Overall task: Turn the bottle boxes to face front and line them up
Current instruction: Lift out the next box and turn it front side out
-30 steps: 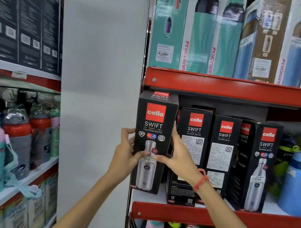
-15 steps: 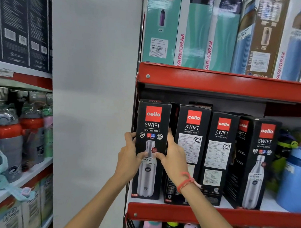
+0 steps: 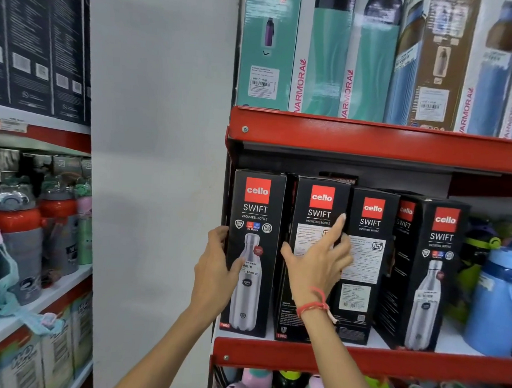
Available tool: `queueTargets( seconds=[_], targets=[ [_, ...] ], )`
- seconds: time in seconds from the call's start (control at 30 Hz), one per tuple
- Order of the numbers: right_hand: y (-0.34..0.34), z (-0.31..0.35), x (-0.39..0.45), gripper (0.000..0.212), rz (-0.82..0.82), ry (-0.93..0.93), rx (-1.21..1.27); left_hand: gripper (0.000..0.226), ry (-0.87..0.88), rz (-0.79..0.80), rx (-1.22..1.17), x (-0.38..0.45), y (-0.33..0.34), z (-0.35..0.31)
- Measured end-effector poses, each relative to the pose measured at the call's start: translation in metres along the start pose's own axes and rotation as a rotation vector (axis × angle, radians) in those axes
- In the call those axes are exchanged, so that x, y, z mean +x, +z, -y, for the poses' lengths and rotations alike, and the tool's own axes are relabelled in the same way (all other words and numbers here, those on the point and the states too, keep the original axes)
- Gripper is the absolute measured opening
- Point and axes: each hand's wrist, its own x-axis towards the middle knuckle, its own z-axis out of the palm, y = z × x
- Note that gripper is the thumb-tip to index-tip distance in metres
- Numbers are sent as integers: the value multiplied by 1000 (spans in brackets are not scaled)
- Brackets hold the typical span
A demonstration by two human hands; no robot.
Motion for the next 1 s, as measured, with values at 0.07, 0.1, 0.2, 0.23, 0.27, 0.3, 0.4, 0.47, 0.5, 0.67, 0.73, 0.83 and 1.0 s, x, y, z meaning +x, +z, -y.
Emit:
queueTargets(
  seconds=[0.07,0.1,0.2,0.23,0.27,0.3,0.4,0.47,0.5,0.67,0.73,0.83,1.0],
  targets=[
    [-5,-6,1,120,13,-54,134,58,28,-17,-5,-3,-1,-9],
    [-9,-10,1,120,15,-88,201,57,44,-37,6,-5,-2,-13],
    [-27,-28,-2,121,60,-205,377,53,109,-142,61,-11,-4,-26],
    [-34,-35,-3,121,82,-238,430,54,128,-149,36,-13,-5,-31],
    [-42,-41,-2,121,105,-266,480,56,144,-126,-2,-16,-4,-36],
    [-50,-46,-2,122,124,-293,530,59,157,-75,-36,-18,-2,-42],
    [-77,-59,0,122,155,-376,637,80,193,155,-88,-25,6,-58],
    [-95,-67,3,123,197,-406,701,97,222,279,-76,-31,15,-67],
    [-105,-71,5,122,235,-423,738,104,233,324,-71,-35,20,-72],
    [-145,-82,29,120,544,-501,876,122,189,370,-185,-56,36,-86],
    [-154,-85,42,119,714,-541,867,122,194,313,-190,-68,38,-89],
    [-158,-86,62,117,943,-588,831,119,175,198,-196,-80,45,-94],
    [-143,-74,87,115,998,-648,693,122,181,77,-128,-67,66,-98]
  ],
)
